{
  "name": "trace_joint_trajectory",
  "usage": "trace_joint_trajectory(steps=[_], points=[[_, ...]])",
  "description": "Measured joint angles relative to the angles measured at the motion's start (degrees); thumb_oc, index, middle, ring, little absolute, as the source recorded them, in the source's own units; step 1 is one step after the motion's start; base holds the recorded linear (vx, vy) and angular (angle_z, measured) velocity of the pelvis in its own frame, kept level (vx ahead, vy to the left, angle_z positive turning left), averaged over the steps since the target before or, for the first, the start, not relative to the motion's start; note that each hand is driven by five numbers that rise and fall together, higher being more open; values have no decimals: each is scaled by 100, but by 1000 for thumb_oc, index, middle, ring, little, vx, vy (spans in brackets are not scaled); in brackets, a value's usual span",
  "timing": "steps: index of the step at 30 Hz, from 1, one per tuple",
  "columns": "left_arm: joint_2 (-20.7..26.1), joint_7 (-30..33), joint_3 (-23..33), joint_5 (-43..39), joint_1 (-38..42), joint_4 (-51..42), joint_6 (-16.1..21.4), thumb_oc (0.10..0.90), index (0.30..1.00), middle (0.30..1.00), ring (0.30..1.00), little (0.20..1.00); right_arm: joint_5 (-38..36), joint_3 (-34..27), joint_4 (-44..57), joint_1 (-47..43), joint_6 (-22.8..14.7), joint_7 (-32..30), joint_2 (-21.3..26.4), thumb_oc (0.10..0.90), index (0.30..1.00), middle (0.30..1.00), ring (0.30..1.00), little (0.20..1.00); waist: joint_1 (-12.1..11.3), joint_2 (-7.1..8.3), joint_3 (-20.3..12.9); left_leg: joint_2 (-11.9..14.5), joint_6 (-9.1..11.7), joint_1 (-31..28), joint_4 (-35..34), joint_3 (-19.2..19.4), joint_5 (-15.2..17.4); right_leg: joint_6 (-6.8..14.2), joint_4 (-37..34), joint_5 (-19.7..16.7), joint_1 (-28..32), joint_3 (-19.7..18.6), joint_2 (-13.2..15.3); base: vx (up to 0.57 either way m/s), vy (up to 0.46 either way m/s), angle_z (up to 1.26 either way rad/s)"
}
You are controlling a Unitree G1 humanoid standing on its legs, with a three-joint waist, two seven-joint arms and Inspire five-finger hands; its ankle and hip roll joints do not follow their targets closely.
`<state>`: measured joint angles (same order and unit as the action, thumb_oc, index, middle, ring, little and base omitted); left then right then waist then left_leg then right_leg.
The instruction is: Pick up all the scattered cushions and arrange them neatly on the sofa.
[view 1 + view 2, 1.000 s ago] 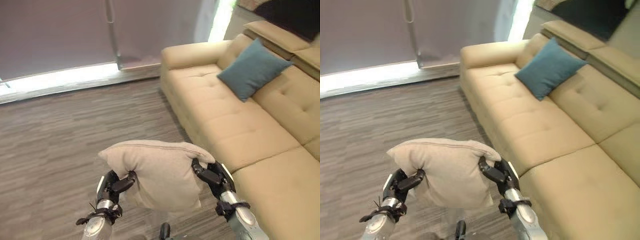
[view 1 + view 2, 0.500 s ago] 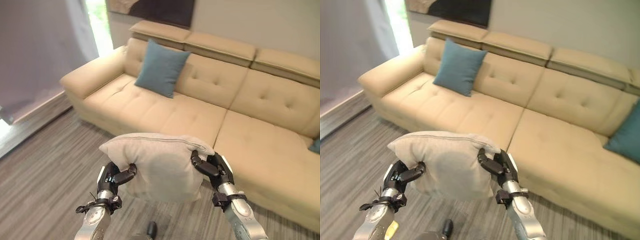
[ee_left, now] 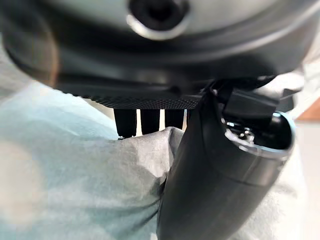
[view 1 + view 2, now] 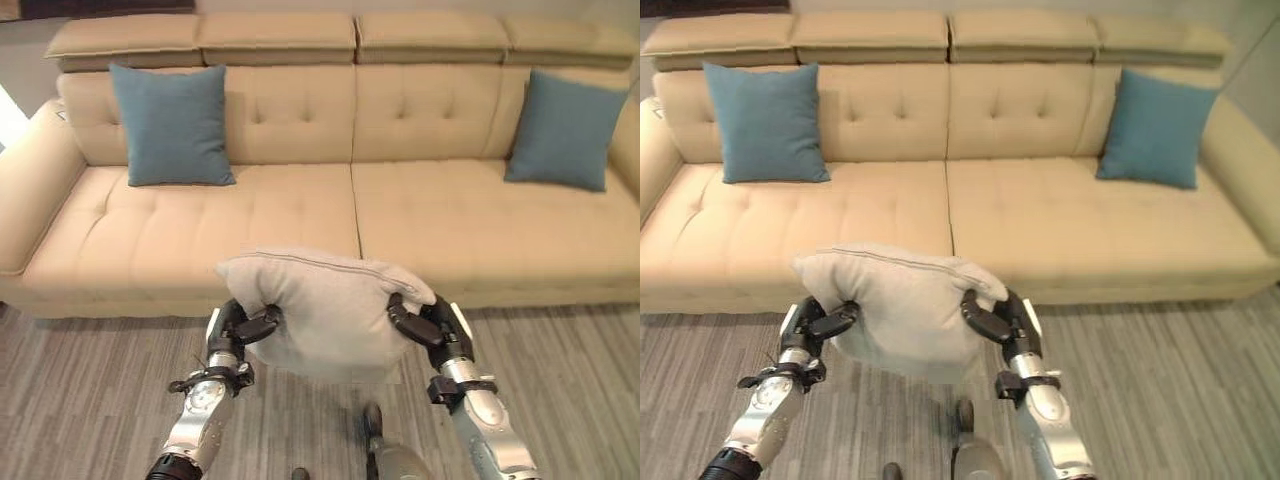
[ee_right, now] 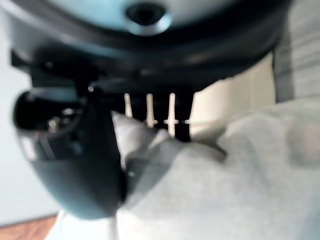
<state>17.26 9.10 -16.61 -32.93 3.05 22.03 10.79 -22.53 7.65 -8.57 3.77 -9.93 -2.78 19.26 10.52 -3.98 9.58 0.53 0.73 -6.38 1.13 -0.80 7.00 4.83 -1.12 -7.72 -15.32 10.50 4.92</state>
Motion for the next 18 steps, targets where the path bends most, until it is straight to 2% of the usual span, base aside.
trace_joint_trajectory(steps=[1, 2, 3, 4, 5, 6, 7, 8, 9, 10, 11, 13, 14, 15, 16, 17, 18], points=[[-20, 2, -68, -2, -2, 15, -17, 400, 300, 300, 300, 300, 0, -58, 0, 72, 3, -8, -8, 400, 300, 300, 300, 300, 42, 39, -8, -54, 53, -102, 23, -44, 38, -66, -22, -152, 123, 5, 54, 511, -371, 68], [1, -36, -100, 6, -125, -30, -24, 400, 300, 300, 300, 300, -1, -76, -24, 138, 9, -30, 0, 400, 300, 300, 300, 300, 37, 149, -65, -117, 196, -301, 120, -70, 174, -205, -35, -222, 361, -18, 99, 417, -383, 39], [-138, -51, -58, -6, -228, -13, -33, 400, 300, 300, 300, 300, 4, -88, -136, 48, 4, -27, 88, 400, 300, 300, 300, 300, -43, -24, -74, 62, 369, -227, 648, -41, 416, -413, 173, -278, 384, -42, -76, 343, -404, 9], [-111, -64, -68, -6, -302, -100, -36, 400, 300, 300, 300, 300, 5, -59, -258, -82, 35, -34, 70, 400, 300, 300, 300, 300, -128, 18, -58, 149, 442, 385, 2112, 94, 610, -454, 413, -200, 364, -127, -95, 394, -483, -26], [-37, -89, -55, -5, -341, -132, -35, 400, 300, 300, 300, 300, 4, -10, -257, -109, 39, -34, 154, 400, 300, 300, 300, 300, -298, 33, -49, 276, 377, 1001, 3542, 116, 333, -681, 547, 75, 419, -204, -233, 303, -357, -52], [-7, -90, -19, -14, -410, -166, -35, 400, 300, 300, 300, 300, 6, 74, -252, -158, 42, -30, 251, 400, 300, 300, 300, 300, -519, 52, -44, 381, 157, 1419, 4584, 72, 17, -893, 660, 305, 552, -378, -428, 433, -287, -71], [24, -94, 2, -22, -459, -241, -34, 400, 300, 300, 300, 300, 10, 111, -230, -192, 46, -30, 258, 400, 300, 300, 300, 300, -636, 90, -31, 474, 19, 1623, 5264, -31, -149, -948, 693, 331, 625, -438, -517, 404, -115, -73], [97, -109, 47, -31, -506, -303, -35, 400, 300, 300, 300, 300, 10, 150, -221, -242, 58, -50, 235, 400, 300, 300, 300, 300, -713, 198, -10, 330, 62, 1811, 5284, -83, -98, -1021, 687, 539, 805, -604, -595, 410, -117, -54], [104, -140, 80, -31, -497, -343, -34, 400, 300, 300, 300, 300, 9, 139, -166, -263, 56, -52, 208, 400, 300, 300, 300, 300, -741, 339, 46, 160, 23, 1890, 5122, -159, -42, -1001, 635, 488, 949, -700, -560, 386, -27, -64], [103, -145, 126, -51, -556, -414, -38, 400, 300, 300, 300, 300, 51, 175, -120, -323, 53, -56, 200, 400, 300, 300, 300, 300, -851, 425, 66, 46, 121, 1932, 4626, -87, 13, -993, 510, 433, 1114, -782, -582, 210, 7, -56], [113, -147, 132, -61, -557, -437, -38, 400, 300, 300, 300, 300, 80, 186, -107, -358, 50, -59, 225, 400, 300, 300, 300, 300, -845, 435, 70, 33, 138, 2088, 4468, -51, 24, -949, 426, 491, 1237, -790, -620, 358, 22, -41], [73, -166, 163, -63, -534, -489, -35, 400, 300, 300, 300, 300, 105, 175, -93, -451, 35, -118, 248, 400, 300, 300, 300, 300, -849, 504, 68, -7, 165, 2168, 3062, 217, -12, -926, 178, 550, 1511, -859, -729, 328, 38, -21], [60, -202, 169, -57, -532, -490, -37, 400, 300, 300, 300, 300, 124, 165, -96, -457, 35, -140, 273, 400, 300, 300, 300, 300, -882, 519, 53, -78, 202, 2159, 2349, 255, -49, -800, -45, 651, 1681, -962, -773, 376, 36, -36], [28, -232, 155, -54, -506, -492, -37, 400, 300, 300, 300, 300, 132, 110, -104, -479, 31, -145, 298, 400, 300, 300, 300, 300, -965, 528, 65, -149, 145, 2131, 1378, 200, -159, -869, -197, 576, 1820, -1036, -797, 458, 60, -41], [8, -234, 151, -55, -510, -490, -38, 400, 300, 300, 300, 300, 194, 91, -141, -539, 32, -151, 310, 400, 300, 300, 300, 300, -1035, 500, 82, -226, 225, 2200, 738, 188, -438, -899, -327, 573, 1999, -1109, -888, 452, 83, -43], [11, -233, 156, -55, -506, -480, -43, 400, 300, 300, 300, 300, 225, 101, -143, -549, 33, -152, 324, 400, 300, 300, 300, 300, -1064, 465, 100, -268, 287, 2280, 424, 225, -675, -849, -407, 667, 2190, -1131, -983, 324, 79, -39], [25, -233, 162, -56, -516, -481, -46, 400, 300, 300, 300, 300, 230, 117, -141, -551, 34, -153, 325, 400, 300, 300, 300, 300, -1102, 423, 101, -263, 203, 2295, 272, 246, -780, -800, -402, 715, 2308, -1181, -1042, 123, 37, -47]])
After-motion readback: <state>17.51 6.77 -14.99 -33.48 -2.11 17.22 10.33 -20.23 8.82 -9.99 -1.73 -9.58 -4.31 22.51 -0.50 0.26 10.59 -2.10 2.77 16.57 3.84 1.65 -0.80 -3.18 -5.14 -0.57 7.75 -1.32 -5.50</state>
